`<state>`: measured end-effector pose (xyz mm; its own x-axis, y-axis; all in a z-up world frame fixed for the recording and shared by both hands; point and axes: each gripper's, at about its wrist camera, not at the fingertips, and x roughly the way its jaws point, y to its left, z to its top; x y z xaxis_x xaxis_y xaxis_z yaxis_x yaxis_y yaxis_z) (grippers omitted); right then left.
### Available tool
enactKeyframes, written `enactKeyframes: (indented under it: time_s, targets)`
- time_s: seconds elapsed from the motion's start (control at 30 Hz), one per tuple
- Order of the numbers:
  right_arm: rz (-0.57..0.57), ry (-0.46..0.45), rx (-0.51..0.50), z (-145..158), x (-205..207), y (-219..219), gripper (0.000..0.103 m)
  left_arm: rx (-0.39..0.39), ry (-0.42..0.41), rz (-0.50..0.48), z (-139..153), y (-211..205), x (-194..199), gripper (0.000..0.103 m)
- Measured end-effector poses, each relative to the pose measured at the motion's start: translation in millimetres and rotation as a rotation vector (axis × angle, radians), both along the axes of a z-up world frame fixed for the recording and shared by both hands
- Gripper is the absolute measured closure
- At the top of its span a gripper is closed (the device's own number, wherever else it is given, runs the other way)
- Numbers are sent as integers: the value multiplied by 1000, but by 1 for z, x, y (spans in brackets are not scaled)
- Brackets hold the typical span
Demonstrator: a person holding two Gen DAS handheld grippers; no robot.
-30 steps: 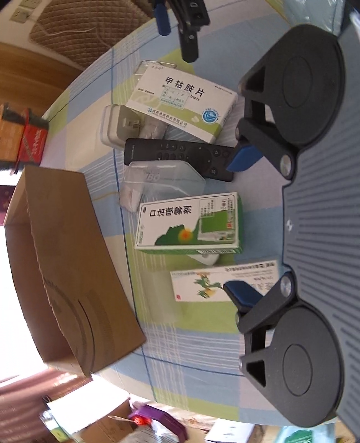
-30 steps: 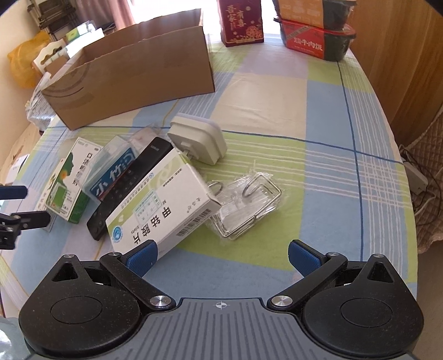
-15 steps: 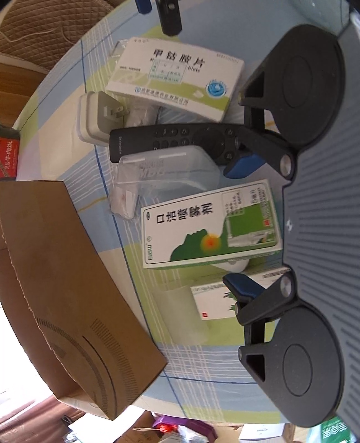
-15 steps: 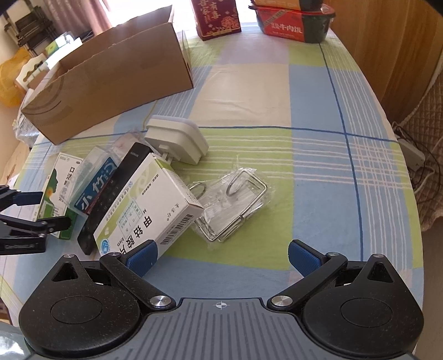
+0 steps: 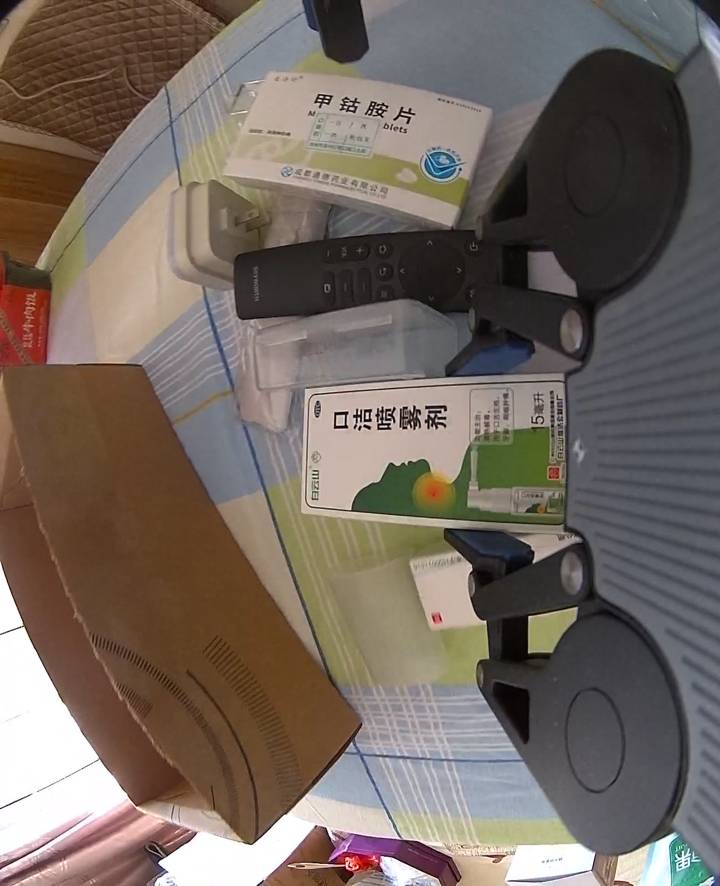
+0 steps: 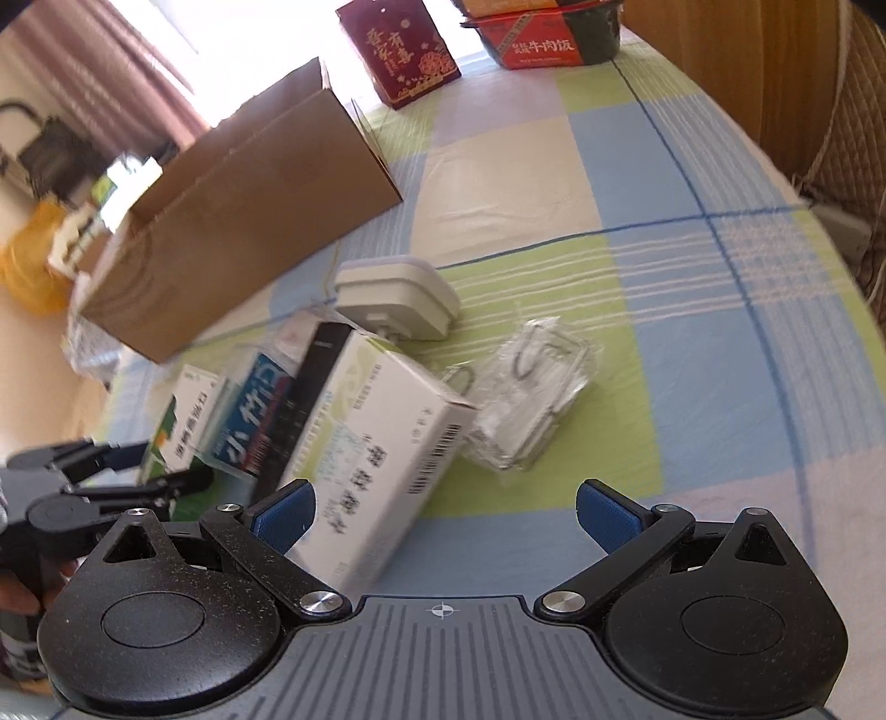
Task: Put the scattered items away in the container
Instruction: 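Grasp the green spray box with left tool while right tool grasps the white tablet box, then carry both boxes up and over into the cardboard box with both tools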
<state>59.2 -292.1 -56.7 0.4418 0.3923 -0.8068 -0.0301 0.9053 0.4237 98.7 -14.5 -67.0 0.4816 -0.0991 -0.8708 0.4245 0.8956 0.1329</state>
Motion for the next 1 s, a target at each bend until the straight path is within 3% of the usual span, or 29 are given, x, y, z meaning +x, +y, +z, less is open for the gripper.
enactKeyframes:
  time_s: [0.3,0.47,0.6,0.7,0.9,1.0]
  targets:
    - [-152,56,141,-17,7,22,0,-29,-5,-36,14,18,-1,52]
    - [-246,20,97,-5,15,43,0,-43,-6,-65,17,29,3,52]
    - [-297,17,0,-2,22,65,0,-60,0,-94,14,35,10,52]
    - [-323,42,-89,-5,26,79,25,-73,5,-120,13,39,15,52]
    - [-279,46,-175,-7,20,88,28,-95,19,-145,9,46,22,52]
    - [-263,53,-170,-3,16,86,28,-110,17,-148,11,48,22,52]
